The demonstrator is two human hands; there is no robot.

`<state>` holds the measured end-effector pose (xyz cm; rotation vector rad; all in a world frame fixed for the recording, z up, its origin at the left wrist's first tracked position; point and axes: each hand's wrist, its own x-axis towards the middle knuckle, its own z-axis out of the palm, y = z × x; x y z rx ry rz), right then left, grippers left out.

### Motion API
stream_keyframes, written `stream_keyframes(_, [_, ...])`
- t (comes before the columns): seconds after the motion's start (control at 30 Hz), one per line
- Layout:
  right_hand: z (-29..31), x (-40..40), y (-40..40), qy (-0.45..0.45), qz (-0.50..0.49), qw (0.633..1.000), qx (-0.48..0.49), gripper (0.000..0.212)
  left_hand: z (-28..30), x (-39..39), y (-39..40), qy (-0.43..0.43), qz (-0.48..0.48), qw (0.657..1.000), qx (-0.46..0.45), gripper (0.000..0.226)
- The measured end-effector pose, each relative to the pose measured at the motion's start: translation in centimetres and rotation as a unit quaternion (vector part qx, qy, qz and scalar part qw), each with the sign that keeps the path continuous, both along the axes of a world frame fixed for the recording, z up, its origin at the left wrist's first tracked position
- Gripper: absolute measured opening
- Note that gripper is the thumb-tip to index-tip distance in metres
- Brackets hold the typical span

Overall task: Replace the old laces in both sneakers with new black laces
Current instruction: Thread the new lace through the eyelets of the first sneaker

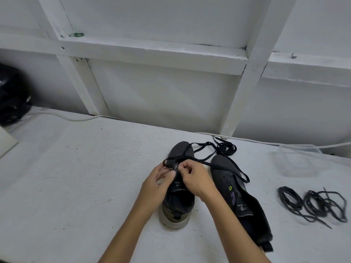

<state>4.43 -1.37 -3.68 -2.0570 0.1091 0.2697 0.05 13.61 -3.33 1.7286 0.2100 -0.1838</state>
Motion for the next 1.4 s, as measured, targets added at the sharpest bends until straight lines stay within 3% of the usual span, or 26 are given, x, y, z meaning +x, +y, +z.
stream_keyframes(0.1, [0.1,-0.4,0.1,-0.010,0.008,1.000,0.013,0.015,0.2,-0.3,-1.1,-0.019,0.041,0.997,0.056,0.030])
stream_keyframes(0.2, [0.2,-0.8,-0.1,-0.007,0.003,1.000,0.024,0.014,0.8,-0.5,-2.3,-0.045,0.045,0.992,0.112,0.013])
stream_keyframes(0.3, [0.2,-1.0,-0.4,-0.017,0.002,1.000,0.014,0.012,0.8,-0.3,-2.6,-0.047,0.056,0.990,0.121,0.011])
stream_keyframes(0.4, [0.8,-0.9,-0.6,-0.035,-0.026,0.998,0.046,0.012,0.4,0.2,-1.9,-0.011,0.064,0.990,0.127,0.029])
stream_keyframes(0.57, [0.9,-0.9,-0.6,-0.014,-0.041,0.996,0.073,0.013,0.5,0.2,-2.0,0.006,0.043,0.992,0.121,0.034])
stream_keyframes(0.73, [0.9,-1.4,-0.6,0.017,-0.066,0.989,0.134,0.016,1.0,2.5,-0.7,0.020,0.015,0.993,0.120,0.008])
stream_keyframes(0.8, [1.1,-1.5,-0.6,0.018,-0.067,0.986,0.150,0.015,1.4,3.7,-0.4,0.033,0.005,0.999,0.037,0.016])
stream_keyframes(0.87, [1.1,-1.6,-0.6,0.023,-0.079,0.983,0.163,0.014,2.0,5.0,0.0,0.076,0.020,0.988,-0.133,0.026])
stream_keyframes(0.97, [0.8,-1.9,-0.7,0.035,-0.115,0.973,0.195,0.015,2.5,6.4,2.1,0.077,0.053,0.917,-0.389,0.019])
stream_keyframes(1.03, [0.8,-1.9,-0.7,0.041,-0.138,0.966,0.214,0.015,2.7,6.7,3.9,0.024,0.100,0.877,-0.470,0.029])
stream_keyframes(1.1, [0.9,-1.8,-0.7,0.052,-0.151,0.959,0.236,0.016,2.3,6.7,5.1,-0.014,0.176,0.833,-0.525,0.020])
stream_keyframes(1.2, [0.9,-1.7,-0.6,0.066,-0.154,0.954,0.248,0.017,0.6,6.0,5.8,0.000,0.315,0.813,-0.490,0.022])
stream_keyframes(1.27, [1.0,-1.7,-0.5,0.072,-0.152,0.955,0.245,0.018,-0.9,5.1,5.4,0.039,0.362,0.827,-0.427,0.018])
stream_keyframes(1.33, [1.3,-1.8,-0.3,0.070,-0.144,0.959,0.234,0.017,-1.7,4.0,4.0,0.069,0.361,0.895,-0.254,0.006])
stream_keyframes(1.4, [1.5,-1.8,-0.2,0.064,-0.133,0.964,0.223,0.016,-2.0,2.5,2.0,0.055,0.279,0.957,-0.061,0.022])
